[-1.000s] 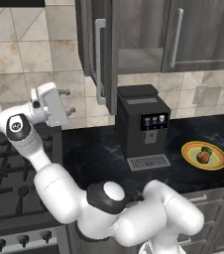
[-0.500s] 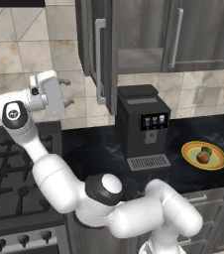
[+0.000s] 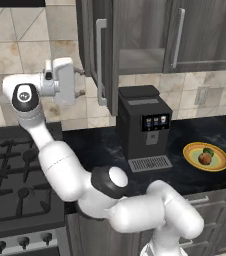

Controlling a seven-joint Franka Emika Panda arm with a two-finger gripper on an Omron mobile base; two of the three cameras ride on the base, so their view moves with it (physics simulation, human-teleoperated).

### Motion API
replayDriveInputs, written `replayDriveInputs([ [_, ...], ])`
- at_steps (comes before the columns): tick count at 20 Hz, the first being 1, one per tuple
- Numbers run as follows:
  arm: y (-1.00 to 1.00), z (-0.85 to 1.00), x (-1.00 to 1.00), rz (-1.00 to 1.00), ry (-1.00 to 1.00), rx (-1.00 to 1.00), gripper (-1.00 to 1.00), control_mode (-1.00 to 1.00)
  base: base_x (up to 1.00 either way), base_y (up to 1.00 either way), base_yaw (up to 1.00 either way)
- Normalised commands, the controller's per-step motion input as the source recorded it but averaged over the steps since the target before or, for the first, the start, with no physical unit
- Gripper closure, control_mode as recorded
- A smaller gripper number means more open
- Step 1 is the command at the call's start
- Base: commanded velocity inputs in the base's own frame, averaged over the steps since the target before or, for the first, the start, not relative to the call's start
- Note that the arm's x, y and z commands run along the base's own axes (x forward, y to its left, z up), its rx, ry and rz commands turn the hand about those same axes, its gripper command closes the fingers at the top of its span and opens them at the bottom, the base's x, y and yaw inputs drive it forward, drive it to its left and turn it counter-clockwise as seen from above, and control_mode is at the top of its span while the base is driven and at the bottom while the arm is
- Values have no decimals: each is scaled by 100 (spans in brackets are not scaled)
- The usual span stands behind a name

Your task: Pick the avocado and bread from the counter and place them on the plate. Then pick the jam from the cabinet and place it next to the plate. Lastly close the cabinet door.

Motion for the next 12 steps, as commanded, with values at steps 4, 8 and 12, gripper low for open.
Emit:
replayDriveInputs([
  [4,-76,30,-4,0,8,8,-100,-100,0,0,0],
  [8,-85,9,-1,3,7,8,-100,-100,0,0,0],
  [12,-84,1,0,11,10,5,-100,-100,0,0,0],
])
